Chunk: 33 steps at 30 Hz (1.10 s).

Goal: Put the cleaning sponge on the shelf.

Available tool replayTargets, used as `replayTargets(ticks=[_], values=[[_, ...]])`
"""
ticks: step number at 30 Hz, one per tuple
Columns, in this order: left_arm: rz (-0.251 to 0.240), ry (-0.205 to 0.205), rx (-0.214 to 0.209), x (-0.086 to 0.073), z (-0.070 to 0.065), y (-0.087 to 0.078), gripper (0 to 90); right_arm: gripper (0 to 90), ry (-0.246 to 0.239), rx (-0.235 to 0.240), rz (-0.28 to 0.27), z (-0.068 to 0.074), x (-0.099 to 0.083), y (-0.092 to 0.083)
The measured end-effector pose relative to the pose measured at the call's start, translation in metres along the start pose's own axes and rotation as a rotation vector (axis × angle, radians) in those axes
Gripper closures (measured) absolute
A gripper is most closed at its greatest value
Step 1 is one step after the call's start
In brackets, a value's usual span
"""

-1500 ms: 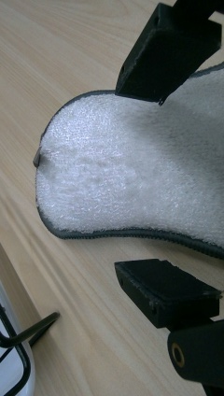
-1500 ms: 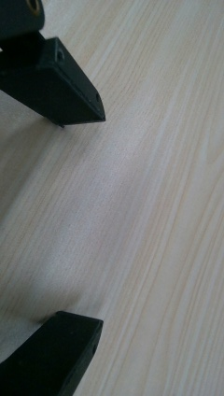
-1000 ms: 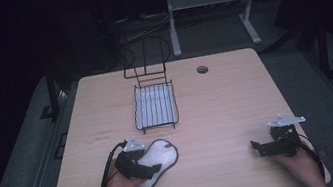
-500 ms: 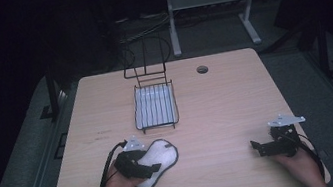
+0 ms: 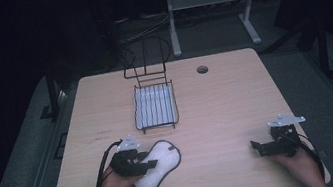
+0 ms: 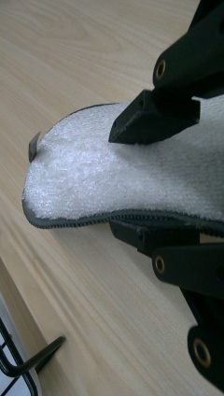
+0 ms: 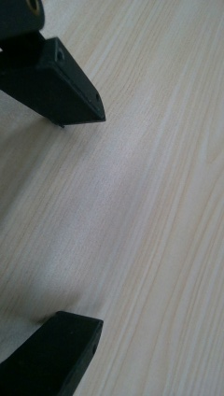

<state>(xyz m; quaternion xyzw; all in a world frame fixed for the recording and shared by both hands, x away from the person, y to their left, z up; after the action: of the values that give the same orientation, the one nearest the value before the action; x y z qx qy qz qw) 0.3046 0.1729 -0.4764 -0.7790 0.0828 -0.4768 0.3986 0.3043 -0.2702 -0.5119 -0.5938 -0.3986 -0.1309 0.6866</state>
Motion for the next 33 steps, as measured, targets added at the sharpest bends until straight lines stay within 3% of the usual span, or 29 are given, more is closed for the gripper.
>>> replayTargets(ticks=[14,33], values=[[-0.061,-0.017,-0.067,0.009,-0.004,-0.016,75.2,2.4,0.001,0.000,0.000,0.000,0.000,0.000],[-0.121,0.025,-0.092,0.023,-0.017,-0.039,82.4,2.4,0.002,0.000,0.000,0.000,0.000,0.000]])
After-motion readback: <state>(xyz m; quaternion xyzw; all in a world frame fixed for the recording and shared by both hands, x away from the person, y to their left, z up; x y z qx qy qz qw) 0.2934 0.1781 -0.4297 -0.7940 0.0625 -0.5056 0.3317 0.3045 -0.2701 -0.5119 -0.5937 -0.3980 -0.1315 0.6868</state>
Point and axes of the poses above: each handheld gripper's, and its own axes: y roughly forward along the jaws, x roughly out of its top, z roughly to its left, the point moved 4 cm from there along y, roughly forward along the jaws, and after that the axes turned 4 degrees about -x, right-handed, at the moved point
